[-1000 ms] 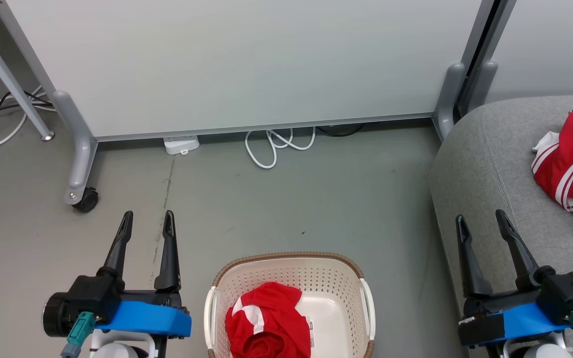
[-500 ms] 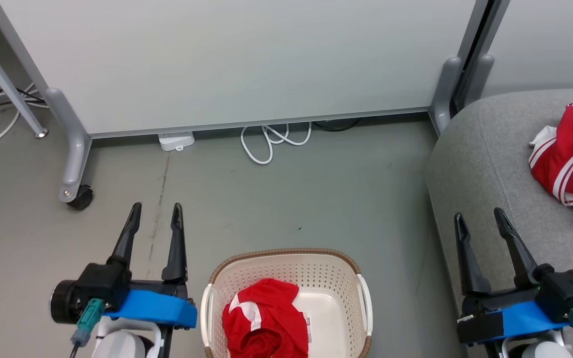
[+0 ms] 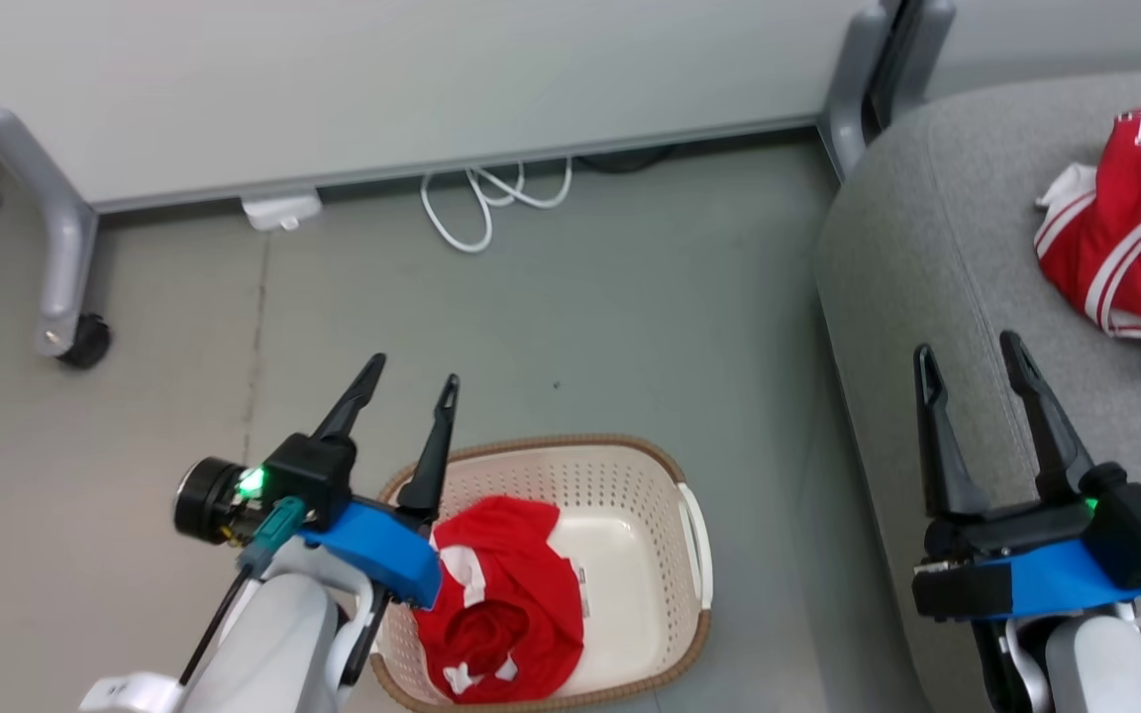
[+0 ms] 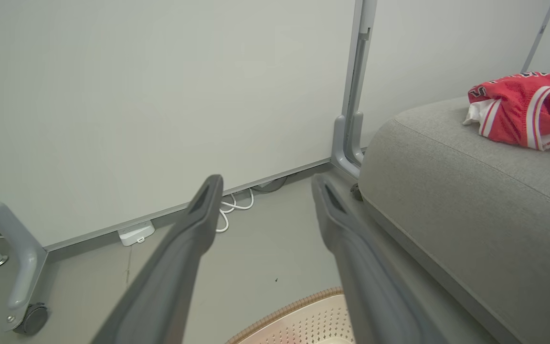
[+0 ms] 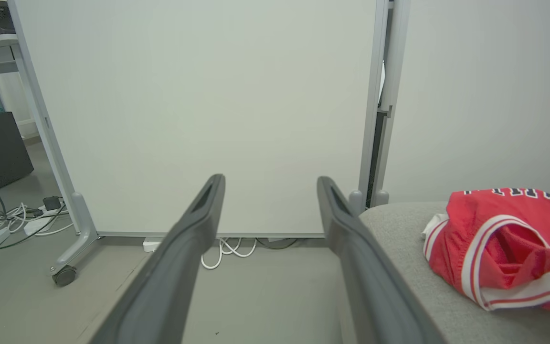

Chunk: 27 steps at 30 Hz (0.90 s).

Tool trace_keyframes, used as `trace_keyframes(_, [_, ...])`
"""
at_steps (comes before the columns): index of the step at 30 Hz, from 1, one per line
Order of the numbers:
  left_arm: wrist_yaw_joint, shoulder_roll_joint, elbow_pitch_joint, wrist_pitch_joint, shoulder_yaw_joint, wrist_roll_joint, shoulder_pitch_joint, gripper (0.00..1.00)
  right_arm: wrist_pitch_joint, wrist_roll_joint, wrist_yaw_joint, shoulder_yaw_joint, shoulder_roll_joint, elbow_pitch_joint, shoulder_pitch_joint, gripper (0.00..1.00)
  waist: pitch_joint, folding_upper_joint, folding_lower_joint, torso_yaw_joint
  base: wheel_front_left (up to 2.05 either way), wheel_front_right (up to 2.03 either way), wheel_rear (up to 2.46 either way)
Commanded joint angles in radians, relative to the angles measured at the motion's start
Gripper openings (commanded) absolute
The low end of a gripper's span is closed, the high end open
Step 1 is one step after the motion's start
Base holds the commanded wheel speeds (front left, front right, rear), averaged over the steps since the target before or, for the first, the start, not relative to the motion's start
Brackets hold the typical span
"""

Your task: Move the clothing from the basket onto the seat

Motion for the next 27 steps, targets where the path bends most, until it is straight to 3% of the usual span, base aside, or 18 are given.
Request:
trace_keyframes(1, [0.000, 0.008, 0.017, -0.003, -0.023, -0.006, -0.032, 1.00, -0.001, -0.008, 0.000, -0.001, 0.001, -0.008, -0.021, 1.00, 0.047, 0.0000, -0.0001, -0.027, 0.00, 0.00, 0.00])
trace_keyframes(19, [-0.001, 0.063, 0.409, -0.003, -0.468, -0.095, -0.345, 1.00, -0.001, -0.009, 0.001, 0.028, 0.001, -0.074, -0.223, 1.00, 0.369, 0.0000, -0.0001, -0.136, 0.00, 0.00, 0.00])
trace_keyframes(27, [0.000, 0.062, 0.588, 0.026, -0.659, -0.127, -0.449, 1.00, -0.001, -0.006, 0.001, 0.051, 0.001, -0.101, -0.288, 1.00, 0.490, 0.0000, -0.0001, -0.174, 0.00, 0.00, 0.00])
